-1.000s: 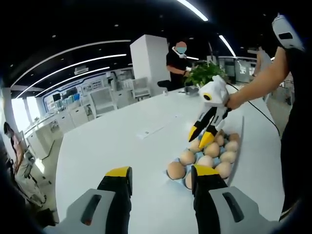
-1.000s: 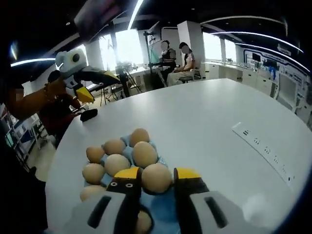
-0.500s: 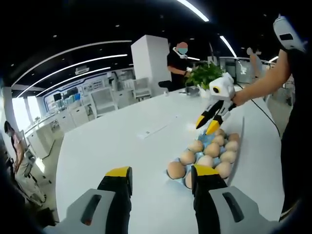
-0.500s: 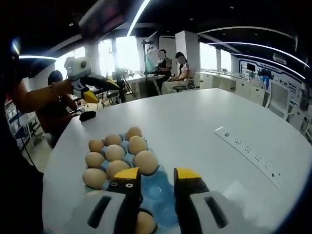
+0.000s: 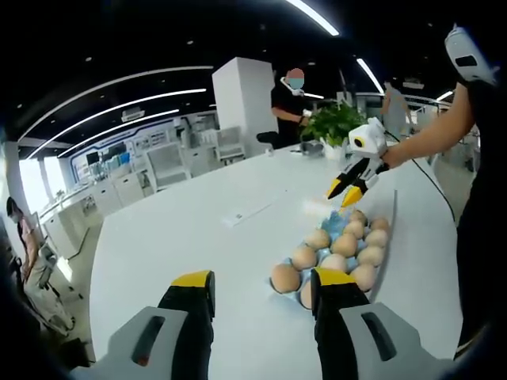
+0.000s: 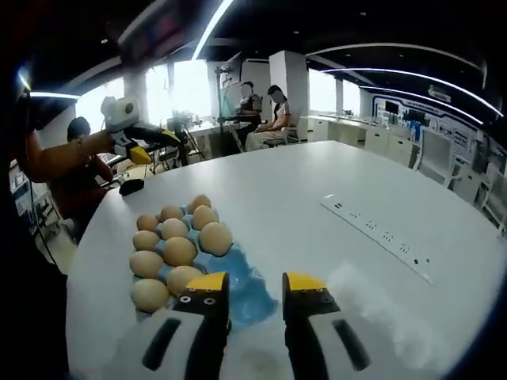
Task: Place the egg into an empty slot of the egg tray after lifting it from the table, then release the egg inside the slot.
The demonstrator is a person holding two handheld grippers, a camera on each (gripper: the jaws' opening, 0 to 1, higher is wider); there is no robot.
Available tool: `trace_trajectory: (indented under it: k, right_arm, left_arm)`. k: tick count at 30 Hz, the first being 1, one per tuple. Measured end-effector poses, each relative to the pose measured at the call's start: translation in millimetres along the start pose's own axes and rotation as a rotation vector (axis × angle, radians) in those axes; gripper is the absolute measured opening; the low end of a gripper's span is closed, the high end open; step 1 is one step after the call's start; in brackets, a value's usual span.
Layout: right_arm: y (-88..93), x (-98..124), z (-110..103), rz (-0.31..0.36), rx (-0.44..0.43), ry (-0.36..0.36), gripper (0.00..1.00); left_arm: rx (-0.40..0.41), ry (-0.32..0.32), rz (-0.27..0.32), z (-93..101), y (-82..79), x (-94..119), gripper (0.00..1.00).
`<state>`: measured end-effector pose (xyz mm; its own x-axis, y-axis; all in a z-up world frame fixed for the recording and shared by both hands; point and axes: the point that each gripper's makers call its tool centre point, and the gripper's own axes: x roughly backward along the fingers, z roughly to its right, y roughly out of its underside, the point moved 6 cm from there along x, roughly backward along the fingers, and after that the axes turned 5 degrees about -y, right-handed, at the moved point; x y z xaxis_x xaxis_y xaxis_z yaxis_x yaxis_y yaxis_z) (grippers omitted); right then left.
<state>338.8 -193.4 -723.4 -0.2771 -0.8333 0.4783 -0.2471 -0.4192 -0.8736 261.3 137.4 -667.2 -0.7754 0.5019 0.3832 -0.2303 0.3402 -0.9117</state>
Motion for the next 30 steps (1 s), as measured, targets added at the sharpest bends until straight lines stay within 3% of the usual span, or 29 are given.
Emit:
trace_trajectory:
  k: [25, 30]
  right_arm:
    - [43.0, 75, 32, -0.029, -0.086, 0.181, 0.27]
    - [53.8, 98, 43, -0.037, -0.103, 0.251, 0.27]
  left_arm:
    - [-0.002, 0.002, -0.001, -0.6, -0.8, 1, 0.49]
    - [0.0, 0.0, -0.001, -0.5, -0.3, 2, 0.49]
